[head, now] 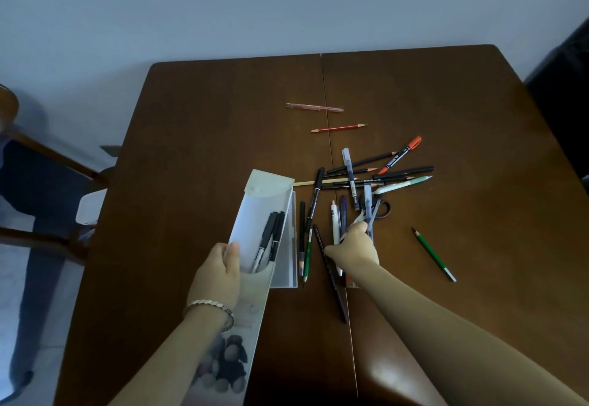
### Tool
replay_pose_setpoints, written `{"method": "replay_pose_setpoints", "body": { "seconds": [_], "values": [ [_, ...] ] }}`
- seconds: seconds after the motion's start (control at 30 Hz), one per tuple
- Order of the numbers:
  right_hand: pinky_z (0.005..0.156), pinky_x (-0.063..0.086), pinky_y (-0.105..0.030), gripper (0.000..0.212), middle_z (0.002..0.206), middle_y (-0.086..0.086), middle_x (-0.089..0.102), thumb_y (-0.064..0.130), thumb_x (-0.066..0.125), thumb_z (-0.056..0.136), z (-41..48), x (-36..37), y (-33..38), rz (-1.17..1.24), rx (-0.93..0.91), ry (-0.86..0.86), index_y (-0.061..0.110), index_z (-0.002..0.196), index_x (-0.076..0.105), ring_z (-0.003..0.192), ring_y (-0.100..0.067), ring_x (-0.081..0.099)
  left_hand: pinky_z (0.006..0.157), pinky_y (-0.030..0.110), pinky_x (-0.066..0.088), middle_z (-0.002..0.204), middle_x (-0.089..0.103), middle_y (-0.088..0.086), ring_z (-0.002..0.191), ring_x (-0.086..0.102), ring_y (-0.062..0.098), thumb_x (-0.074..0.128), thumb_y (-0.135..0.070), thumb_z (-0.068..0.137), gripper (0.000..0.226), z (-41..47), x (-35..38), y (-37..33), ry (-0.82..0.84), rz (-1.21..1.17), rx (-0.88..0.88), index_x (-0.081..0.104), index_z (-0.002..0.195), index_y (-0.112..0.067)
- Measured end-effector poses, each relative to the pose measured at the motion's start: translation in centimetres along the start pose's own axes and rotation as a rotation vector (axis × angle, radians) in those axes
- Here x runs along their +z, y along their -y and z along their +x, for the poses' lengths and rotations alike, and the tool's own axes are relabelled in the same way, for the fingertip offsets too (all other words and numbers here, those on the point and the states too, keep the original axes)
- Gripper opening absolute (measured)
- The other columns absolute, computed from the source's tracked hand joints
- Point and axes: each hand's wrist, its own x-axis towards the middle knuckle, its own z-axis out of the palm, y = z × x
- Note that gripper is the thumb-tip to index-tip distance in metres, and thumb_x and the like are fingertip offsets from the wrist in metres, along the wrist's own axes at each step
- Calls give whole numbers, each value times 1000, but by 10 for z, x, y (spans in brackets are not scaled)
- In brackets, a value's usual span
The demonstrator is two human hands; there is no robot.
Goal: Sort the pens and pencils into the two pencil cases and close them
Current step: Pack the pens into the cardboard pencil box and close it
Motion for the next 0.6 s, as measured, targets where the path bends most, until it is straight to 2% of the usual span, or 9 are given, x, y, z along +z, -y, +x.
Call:
{"method": "replay_pose_setpoints", "body": {
  "seconds": [0.07, 0.17, 0.2, 0.23, 0.27, 0.37, 0.43, 0.5, 0.6],
  "values": [
    [47, 33, -17, 61, 68, 6, 34, 17, 65, 83, -5, -6, 0, 7, -5, 5, 1, 130, 29, 67, -16, 48, 52, 24, 33, 64, 44, -4, 60, 44, 13, 25, -38, 99, 44, 1, 0, 0, -3, 7, 9, 54, 108, -6],
    [47, 27, -29, 9, 62, 1, 24, -8, 43, 87, -12, -9, -6, -101, -96, 70, -3, 93, 39, 52, -12, 26, 56, 26, 35, 66, 45, -3, 63, 46, 16, 25, -38, 99, 44, 0, 0, -2, 6, 9, 13, 54, 108, -6],
    [49, 26, -29, 14, 61, -2, 24, -14, 36, 84, -11, -8, -13, -166, -154, 72, -4, 93, 40, 51, -12, 25, 57, 26, 36, 66, 46, -3, 64, 47, 17, 25, -39, 99, 44, 0, 0, -2, 16, 12, 12, 53, 108, -7],
    [49, 28, -29, 20, 62, -4, 27, -10, 35, 87, -12, -10, -16, -31, -102, 98, -5, 105, 42, 51, -15, 28, 58, 26, 36, 67, 46, -4, 65, 48, 17, 25, -39, 99, 44, 0, 0, -2, 28, 16, 11, 53, 109, -7],
    [49, 33, -28, 27, 64, -5, 33, 1, 36, 93, -15, -15, -19, 207, -74, 125, 0, 120, 38, 52, -17, 34, 58, 27, 36, 67, 46, -4, 65, 48, 17, 25, -40, 99, 45, 0, 0, -2, 42, 24, 10, 53, 110, -7],
    [44, 36, -22, 35, 67, -2, 44, 22, 31, 99, -43, -43, -14, 269, -61, 316, 16, 133, 32, 52, -12, 40, 51, 25, 33, 64, 43, -3, 58, 44, 13, 24, -41, 98, 46, -1, 1, -4, 92, 62, 13, 53, 105, -6],
    [48, 36, -19, 37, 74, 1, 53, 28, 33, 100, -61, -58, -11, 131, -297, 285, 20, 136, 34, 57, -10, 46, 49, 24, 32, 65, 44, -2, 57, 44, 12, 23, -41, 98, 43, -3, 1, -7, 130, 76, 31, 52, 98, -9],
    [55, 41, -16, 43, 99, 3, 61, 36, 39, 98, -71, -75, -5, -192, -669, 173, 24, 138, 33, 70, -8, 55, 52, 24, 35, 68, 48, -1, 61, 47, 11, 23, -42, 98, 38, -6, 2, -13, 175, 80, 73, 50, 93, -15],
    [76, 50, -29, 47, 124, 1, 54, 40, 38, 97, -68, -86, 4, -762, -1014, 112, 28, 142, 30, 98, -19, 60, 51, 21, 34, 67, 48, -2, 59, 47, 10, 23, -42, 98, 35, -13, 2, -22, 264, 72, 173, 49, 85, -23]
  ]
}}
